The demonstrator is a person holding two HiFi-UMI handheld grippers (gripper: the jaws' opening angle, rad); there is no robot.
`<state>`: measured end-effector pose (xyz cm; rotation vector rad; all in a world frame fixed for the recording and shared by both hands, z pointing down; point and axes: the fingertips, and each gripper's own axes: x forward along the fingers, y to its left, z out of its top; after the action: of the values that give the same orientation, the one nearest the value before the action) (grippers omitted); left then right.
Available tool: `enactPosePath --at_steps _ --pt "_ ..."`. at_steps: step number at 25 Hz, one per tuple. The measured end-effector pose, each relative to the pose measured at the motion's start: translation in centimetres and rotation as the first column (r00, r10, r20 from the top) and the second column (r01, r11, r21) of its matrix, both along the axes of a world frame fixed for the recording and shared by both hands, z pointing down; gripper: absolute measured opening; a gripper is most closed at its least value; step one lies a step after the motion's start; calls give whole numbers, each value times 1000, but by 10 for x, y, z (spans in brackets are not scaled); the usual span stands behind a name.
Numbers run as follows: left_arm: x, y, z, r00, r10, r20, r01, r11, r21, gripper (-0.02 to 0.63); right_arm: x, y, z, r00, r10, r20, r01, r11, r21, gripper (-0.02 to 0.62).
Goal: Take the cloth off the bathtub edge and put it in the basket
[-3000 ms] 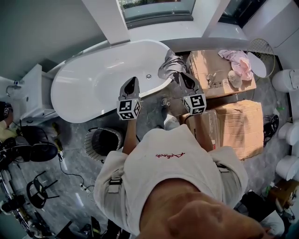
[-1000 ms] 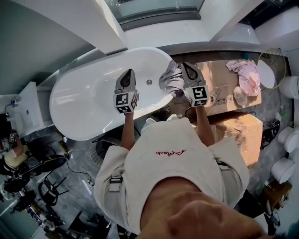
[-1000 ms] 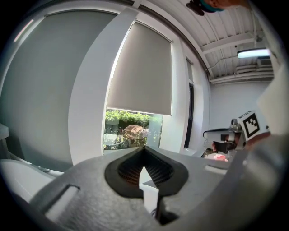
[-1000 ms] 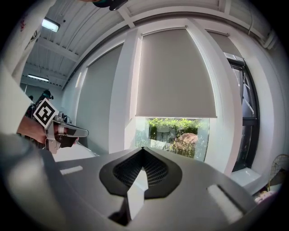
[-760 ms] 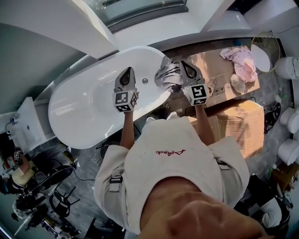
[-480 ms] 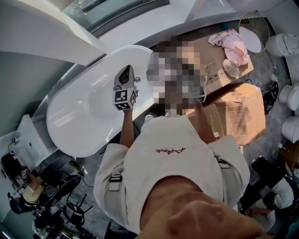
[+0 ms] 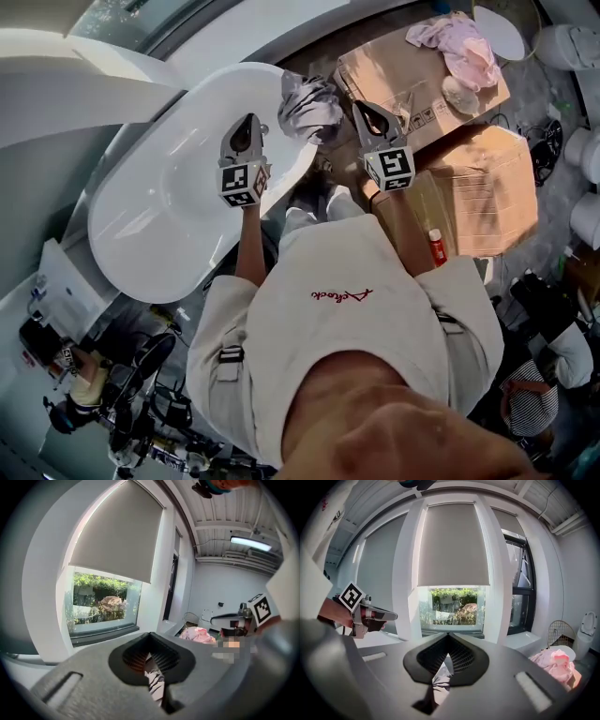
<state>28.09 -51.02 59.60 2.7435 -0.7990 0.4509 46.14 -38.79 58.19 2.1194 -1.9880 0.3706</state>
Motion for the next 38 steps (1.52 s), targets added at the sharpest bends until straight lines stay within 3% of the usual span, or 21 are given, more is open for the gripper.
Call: enactPosePath --at_steps 8,26,38 --pt "-7 12 65 997 6 74 2 995 -98 0 -8 9 74 997 -13 77 22 993 -118 5" --pt "-19 68 185 990 35 136 -2 971 -237 0 -45 41 196 986 -52 161 94 959 -268 5" --pt "29 50 272 981 117 157 -65 952 -300 0 -42 -1 283 977 -33 211 106 932 -346 5"
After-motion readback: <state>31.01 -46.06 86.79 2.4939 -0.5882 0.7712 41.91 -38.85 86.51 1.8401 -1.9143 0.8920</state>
